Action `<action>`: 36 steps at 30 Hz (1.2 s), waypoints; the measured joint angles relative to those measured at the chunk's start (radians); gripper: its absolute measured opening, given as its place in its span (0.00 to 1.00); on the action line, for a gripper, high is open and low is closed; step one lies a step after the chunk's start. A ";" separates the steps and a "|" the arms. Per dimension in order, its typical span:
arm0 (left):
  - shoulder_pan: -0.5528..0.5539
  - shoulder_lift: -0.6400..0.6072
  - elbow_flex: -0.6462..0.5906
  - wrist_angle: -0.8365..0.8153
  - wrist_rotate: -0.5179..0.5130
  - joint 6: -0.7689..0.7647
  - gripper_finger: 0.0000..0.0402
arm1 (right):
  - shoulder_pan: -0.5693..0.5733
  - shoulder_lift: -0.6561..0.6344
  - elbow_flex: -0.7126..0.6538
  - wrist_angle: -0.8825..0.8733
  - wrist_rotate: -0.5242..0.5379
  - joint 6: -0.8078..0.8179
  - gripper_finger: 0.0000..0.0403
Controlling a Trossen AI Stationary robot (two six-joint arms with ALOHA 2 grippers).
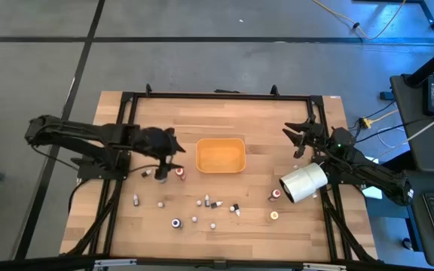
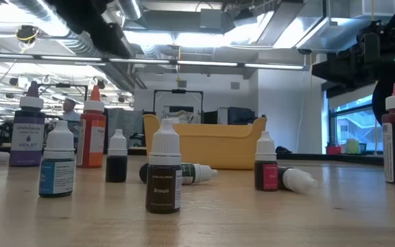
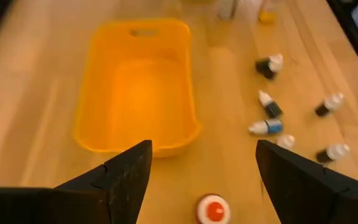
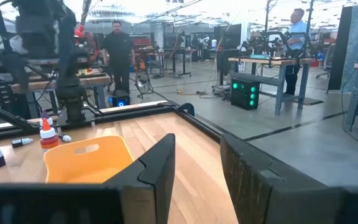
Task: Pick & Place food coloring
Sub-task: Put the big orange food coloring bottle into the yellow bin
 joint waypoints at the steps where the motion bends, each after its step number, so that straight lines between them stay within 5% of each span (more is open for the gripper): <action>1: -0.012 0.021 0.000 0.000 -0.004 -0.004 0.70 | 0.000 0.000 0.000 -0.004 0.000 0.000 0.33; 25: -0.089 0.295 0.000 -0.137 -0.087 -0.088 0.69 | 0.000 0.000 0.000 -0.030 0.014 0.000 0.33; 36: -0.089 0.300 0.000 -0.135 -0.085 -0.088 0.46 | 0.000 0.000 0.000 -0.034 0.016 -0.023 0.33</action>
